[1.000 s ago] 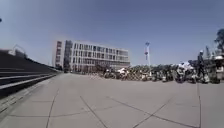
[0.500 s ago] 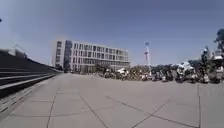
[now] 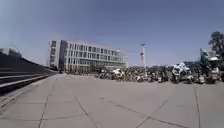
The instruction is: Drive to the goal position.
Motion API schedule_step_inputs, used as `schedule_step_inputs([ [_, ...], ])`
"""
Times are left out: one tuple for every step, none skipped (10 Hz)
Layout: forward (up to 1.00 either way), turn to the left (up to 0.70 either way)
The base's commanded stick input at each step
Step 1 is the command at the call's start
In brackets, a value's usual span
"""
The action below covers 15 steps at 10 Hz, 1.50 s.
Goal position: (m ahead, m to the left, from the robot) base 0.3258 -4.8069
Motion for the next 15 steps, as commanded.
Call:
schedule_step_inputs([
  [1.00, -0.37],
  [1.00, -0.37],
  [1.00, -0.37],
  [1.00, -0.37],
  [1.00, -0.37],
  [1.00, -0.37],
  [1.00, -0.37],
  [1.00, -0.37],
  [1.00, -0.37],
  [1.00, -0.37],
  [1.00, -0.37],
  [1.00, -0.37],
  [1.00, -0.37],
  [1.00, -0.37],
  [1.00, -0.37],
])
